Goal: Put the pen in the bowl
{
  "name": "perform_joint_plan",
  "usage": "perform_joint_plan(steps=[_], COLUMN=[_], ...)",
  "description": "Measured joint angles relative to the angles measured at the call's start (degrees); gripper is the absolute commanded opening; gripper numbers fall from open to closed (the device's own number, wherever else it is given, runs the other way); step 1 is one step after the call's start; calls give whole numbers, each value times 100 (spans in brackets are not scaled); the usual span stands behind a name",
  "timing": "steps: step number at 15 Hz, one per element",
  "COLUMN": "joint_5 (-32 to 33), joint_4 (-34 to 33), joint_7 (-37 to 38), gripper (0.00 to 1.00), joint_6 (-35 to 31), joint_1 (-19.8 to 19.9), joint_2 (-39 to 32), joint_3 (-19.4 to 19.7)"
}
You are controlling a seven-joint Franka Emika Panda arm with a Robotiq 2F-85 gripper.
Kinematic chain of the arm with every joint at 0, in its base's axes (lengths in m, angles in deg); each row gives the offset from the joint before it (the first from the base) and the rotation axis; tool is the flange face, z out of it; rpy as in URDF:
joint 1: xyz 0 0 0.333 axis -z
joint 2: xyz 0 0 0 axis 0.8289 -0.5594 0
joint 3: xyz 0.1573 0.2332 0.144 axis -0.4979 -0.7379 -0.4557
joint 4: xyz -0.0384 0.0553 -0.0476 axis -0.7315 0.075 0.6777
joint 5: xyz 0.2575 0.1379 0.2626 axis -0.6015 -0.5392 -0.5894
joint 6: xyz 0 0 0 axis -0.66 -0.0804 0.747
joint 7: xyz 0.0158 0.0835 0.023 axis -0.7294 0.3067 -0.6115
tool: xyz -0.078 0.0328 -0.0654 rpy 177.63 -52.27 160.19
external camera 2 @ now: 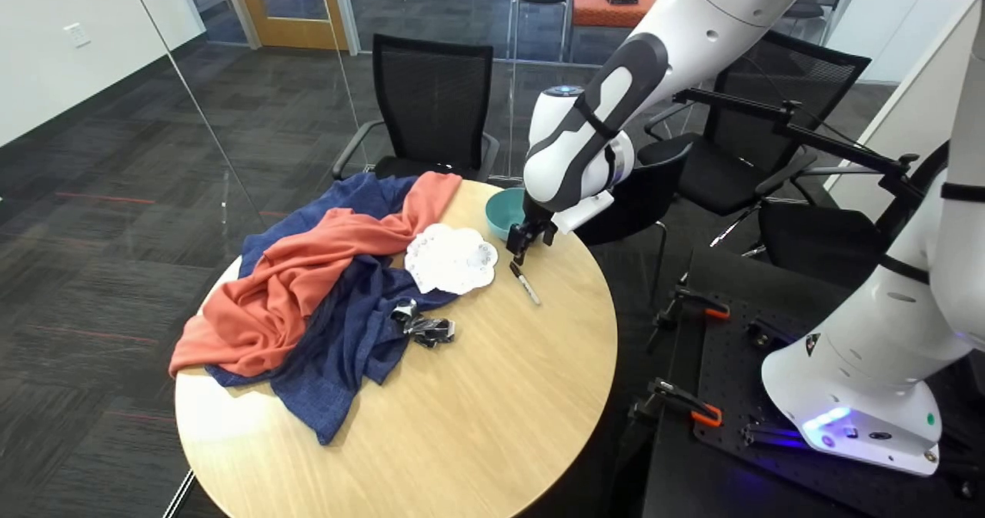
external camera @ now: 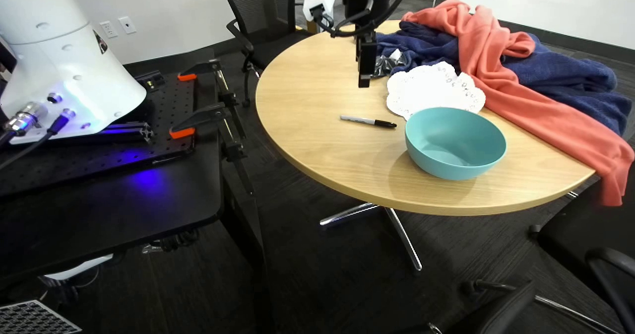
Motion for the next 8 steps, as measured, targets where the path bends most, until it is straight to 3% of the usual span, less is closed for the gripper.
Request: perform_joint_plan(steps=[8], joint_5=[-30], joint_4=[-133], joint_7=[0], gripper=[100], joint_6=[-3], joint_1=[262], joint_2=[-328], joint_3=[-143])
